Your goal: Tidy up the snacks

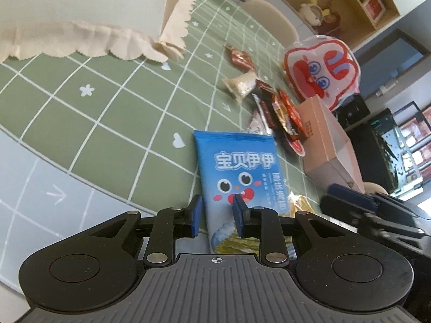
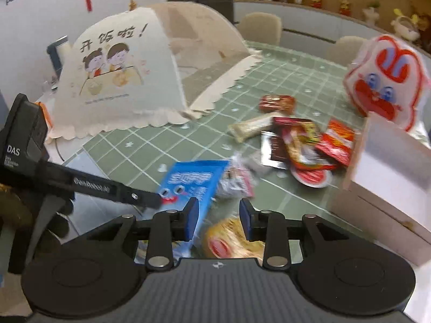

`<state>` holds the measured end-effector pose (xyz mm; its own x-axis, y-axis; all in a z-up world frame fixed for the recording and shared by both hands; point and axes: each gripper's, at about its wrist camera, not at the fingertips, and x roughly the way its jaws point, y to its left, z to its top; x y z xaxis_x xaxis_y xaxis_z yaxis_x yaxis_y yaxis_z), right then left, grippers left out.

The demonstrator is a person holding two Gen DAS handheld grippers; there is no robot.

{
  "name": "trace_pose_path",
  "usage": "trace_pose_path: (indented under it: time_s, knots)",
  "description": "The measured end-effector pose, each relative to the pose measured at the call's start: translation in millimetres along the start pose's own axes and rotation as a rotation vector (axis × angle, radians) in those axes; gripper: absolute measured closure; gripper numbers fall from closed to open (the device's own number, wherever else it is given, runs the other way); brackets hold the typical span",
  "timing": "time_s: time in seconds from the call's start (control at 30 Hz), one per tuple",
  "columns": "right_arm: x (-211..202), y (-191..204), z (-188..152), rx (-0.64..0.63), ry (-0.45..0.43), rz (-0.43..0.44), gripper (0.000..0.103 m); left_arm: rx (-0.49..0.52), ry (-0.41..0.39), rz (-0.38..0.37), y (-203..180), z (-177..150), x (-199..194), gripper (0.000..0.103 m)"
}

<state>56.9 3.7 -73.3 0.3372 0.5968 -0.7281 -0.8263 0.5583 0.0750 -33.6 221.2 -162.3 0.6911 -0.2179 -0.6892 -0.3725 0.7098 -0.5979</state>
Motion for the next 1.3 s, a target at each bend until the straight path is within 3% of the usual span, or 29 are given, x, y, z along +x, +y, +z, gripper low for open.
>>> trace_pose_path:
  time_s: [0.13, 0.27, 0.47, 0.6, 0.83, 1.13, 1.3]
  knots:
    - [35, 11, -3, -0.044, 0.081, -0.02, 0.07, -0.028, -0.036, 0.01, 5, 1, -10, 0.075]
    - [37, 9, -10, -0.051, 0.09, -0.016, 0.07, -0.041, -0.021, -0.003, 13, -1, -8, 0.075]
    - [36, 13, -14, -0.08, 0.076, -0.024, 0.07, -0.111, -0.002, -0.116, 20, -5, 6, 0.075]
    - [36, 10, -16, -0.069, 0.068, -0.01, 0.07, -0.137, 0.0, -0.148, 16, -6, 8, 0.07]
    - [27, -12, -22, 0.041, 0.064, 0.06, 0.07, 0.007, 0.019, -0.207, -39, -5, -21, 0.073]
    - [9, -31, -41, 0.107, 0.021, 0.117, 0.07, 0.042, 0.068, -0.084, -78, -10, 16, 0.083]
    - [-3, -34, -49, 0.053, -0.014, 0.069, 0.07, 0.051, 0.117, 0.026, -86, -17, 28, 0.086]
